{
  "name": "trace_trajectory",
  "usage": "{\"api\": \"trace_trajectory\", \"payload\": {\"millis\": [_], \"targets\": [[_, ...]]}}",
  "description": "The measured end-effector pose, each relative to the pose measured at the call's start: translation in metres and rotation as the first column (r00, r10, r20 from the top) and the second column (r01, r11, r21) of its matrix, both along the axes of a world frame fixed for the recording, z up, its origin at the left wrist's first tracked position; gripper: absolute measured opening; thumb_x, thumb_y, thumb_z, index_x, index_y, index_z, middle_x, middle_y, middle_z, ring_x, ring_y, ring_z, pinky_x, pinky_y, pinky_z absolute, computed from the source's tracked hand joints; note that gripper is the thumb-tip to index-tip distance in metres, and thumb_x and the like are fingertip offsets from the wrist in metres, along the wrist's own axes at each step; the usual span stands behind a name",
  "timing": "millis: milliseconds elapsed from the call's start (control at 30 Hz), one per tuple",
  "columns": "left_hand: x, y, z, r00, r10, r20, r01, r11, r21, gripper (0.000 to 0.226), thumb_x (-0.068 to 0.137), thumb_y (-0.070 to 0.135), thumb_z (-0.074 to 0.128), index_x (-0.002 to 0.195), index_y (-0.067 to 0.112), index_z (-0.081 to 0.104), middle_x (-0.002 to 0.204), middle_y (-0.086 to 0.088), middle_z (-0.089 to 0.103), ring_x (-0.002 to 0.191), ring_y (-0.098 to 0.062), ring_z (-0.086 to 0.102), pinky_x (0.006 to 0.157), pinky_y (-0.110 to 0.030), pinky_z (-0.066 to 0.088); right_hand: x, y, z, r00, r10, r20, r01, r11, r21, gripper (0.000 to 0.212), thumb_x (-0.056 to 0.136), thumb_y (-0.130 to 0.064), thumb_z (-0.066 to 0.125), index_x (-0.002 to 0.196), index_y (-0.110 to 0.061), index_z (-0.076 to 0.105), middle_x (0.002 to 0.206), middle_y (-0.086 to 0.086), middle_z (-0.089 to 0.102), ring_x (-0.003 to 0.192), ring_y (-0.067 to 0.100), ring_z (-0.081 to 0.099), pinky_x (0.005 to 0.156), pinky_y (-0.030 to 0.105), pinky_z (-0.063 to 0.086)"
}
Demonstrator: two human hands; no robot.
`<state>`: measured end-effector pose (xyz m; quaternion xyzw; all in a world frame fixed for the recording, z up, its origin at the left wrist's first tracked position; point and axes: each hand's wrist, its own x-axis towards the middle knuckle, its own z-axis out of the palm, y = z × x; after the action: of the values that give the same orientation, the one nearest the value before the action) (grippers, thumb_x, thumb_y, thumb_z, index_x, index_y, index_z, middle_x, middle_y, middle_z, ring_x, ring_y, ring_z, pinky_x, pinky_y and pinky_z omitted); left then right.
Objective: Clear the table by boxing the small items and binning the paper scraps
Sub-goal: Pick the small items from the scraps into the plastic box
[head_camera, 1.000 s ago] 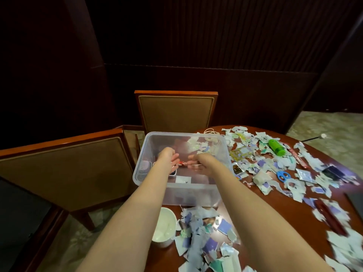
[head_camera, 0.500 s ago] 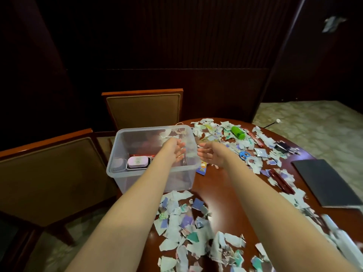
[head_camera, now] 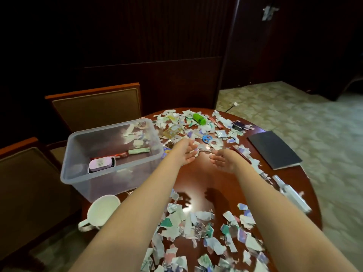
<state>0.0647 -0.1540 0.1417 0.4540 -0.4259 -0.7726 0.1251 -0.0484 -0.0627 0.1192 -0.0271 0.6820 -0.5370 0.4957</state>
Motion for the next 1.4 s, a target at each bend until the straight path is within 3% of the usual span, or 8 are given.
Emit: {"api": "trace_trajectory", "payload": {"millis": [133, 267, 533, 700, 867, 1033, 1233, 1400], "targets": [[-0.013, 0.017, -0.013, 0.997, -0.07, 0.045, 0.069, 0.997, 0.022, 0.025, 0.094, 0.01, 0.036, 0.075, 0.019, 0.049, 0.077, 0.005, 0.053, 0.068, -0.009, 0.049, 0.063, -0.025, 0.036, -0.008, 0.028, -0.008, 0.998, -0.062, 0.006, 0.062, 0.998, 0.027, 0.037, 0.095, -0.003, 0.035, 0.127, -0.002, 0.052, 0.08, 0.006, 0.056, 0.069, 0.015, 0.052, 0.084, 0.031, 0.046], [-0.026, 0.035, -0.024, 0.988, -0.132, 0.081, 0.13, 0.991, 0.033, 0.024, 0.094, 0.01, 0.035, 0.077, 0.018, 0.05, 0.078, 0.005, 0.054, 0.068, -0.009, 0.049, 0.062, -0.025, 0.035, -0.017, 0.057, -0.014, 0.991, -0.13, -0.001, 0.13, 0.989, 0.071, 0.035, 0.095, -0.004, 0.036, 0.125, -0.002, 0.053, 0.08, 0.006, 0.058, 0.07, 0.015, 0.054, 0.077, 0.028, 0.047], [-0.056, 0.076, -0.041, 0.958, -0.264, 0.112, 0.259, 0.964, 0.055, 0.024, 0.095, 0.011, 0.034, 0.08, 0.018, 0.05, 0.078, 0.004, 0.056, 0.068, -0.011, 0.05, 0.062, -0.024, 0.036, -0.04, 0.117, -0.023, 0.959, -0.284, -0.015, 0.283, 0.95, 0.129, 0.031, 0.095, -0.003, 0.039, 0.123, -0.002, 0.054, 0.102, 0.012, 0.059, 0.096, 0.022, 0.056, 0.097, 0.033, 0.044], [-0.07, 0.103, -0.047, 0.928, -0.348, 0.136, 0.342, 0.938, 0.066, 0.023, 0.095, 0.011, 0.034, 0.079, 0.017, 0.05, 0.08, 0.003, 0.056, 0.069, -0.011, 0.05, 0.064, -0.025, 0.037, -0.052, 0.147, -0.032, 0.948, -0.314, -0.04, 0.316, 0.931, 0.182, 0.028, 0.096, -0.006, 0.042, 0.12, -0.004, 0.057, 0.085, 0.008, 0.058, 0.074, 0.016, 0.056, 0.075, 0.028, 0.048], [-0.086, 0.129, -0.057, 0.895, -0.412, 0.172, 0.407, 0.911, 0.065, 0.023, 0.094, 0.01, 0.036, 0.107, 0.012, 0.055, 0.083, 0.001, 0.058, 0.072, -0.012, 0.051, 0.074, -0.03, 0.041, -0.058, 0.173, -0.037, 0.935, -0.351, -0.05, 0.354, 0.913, 0.203, 0.03, 0.097, -0.007, 0.041, 0.123, -0.003, 0.054, 0.102, 0.011, 0.059, 0.1, 0.023, 0.058, 0.086, 0.031, 0.046], [-0.099, 0.153, -0.063, 0.859, -0.474, 0.193, 0.475, 0.879, 0.048, 0.034, 0.095, 0.01, 0.039, 0.127, 0.01, 0.051, 0.1, -0.003, 0.059, 0.071, -0.012, 0.052, 0.087, -0.032, 0.041, -0.067, 0.199, -0.046, 0.926, -0.367, -0.089, 0.377, 0.888, 0.264, 0.031, 0.096, -0.006, 0.04, 0.124, -0.002, 0.054, 0.095, 0.011, 0.06, 0.093, 0.021, 0.057, 0.084, 0.031, 0.046], [-0.113, 0.18, -0.075, 0.779, -0.565, 0.272, 0.588, 0.809, -0.005, 0.031, 0.098, 0.019, 0.044, 0.126, 0.009, 0.05, 0.08, 0.003, 0.056, 0.067, -0.009, 0.052, 0.074, -0.029, 0.045, -0.08, 0.22, -0.06, 0.916, -0.367, -0.163, 0.401, 0.861, 0.311, 0.03, 0.095, -0.005, 0.044, 0.124, -0.001, 0.052, 0.089, 0.011, 0.06, 0.072, 0.017, 0.057, 0.08, 0.031, 0.048], [-0.12, 0.205, -0.088, 0.639, -0.644, 0.421, 0.733, 0.676, -0.078, 0.006, 0.092, 0.008, 0.046, 0.097, 0.008, 0.05, 0.088, -0.007, 0.052, 0.061, -0.014, 0.049, 0.059, -0.024, 0.04, -0.092, 0.232, -0.072, 0.917, -0.357, -0.181, 0.398, 0.859, 0.321, 0.022, 0.096, -0.006, 0.039, 0.111, -0.002, 0.055, 0.077, 0.009, 0.057, 0.06, 0.016, 0.052, 0.062, 0.028, 0.045]]}}
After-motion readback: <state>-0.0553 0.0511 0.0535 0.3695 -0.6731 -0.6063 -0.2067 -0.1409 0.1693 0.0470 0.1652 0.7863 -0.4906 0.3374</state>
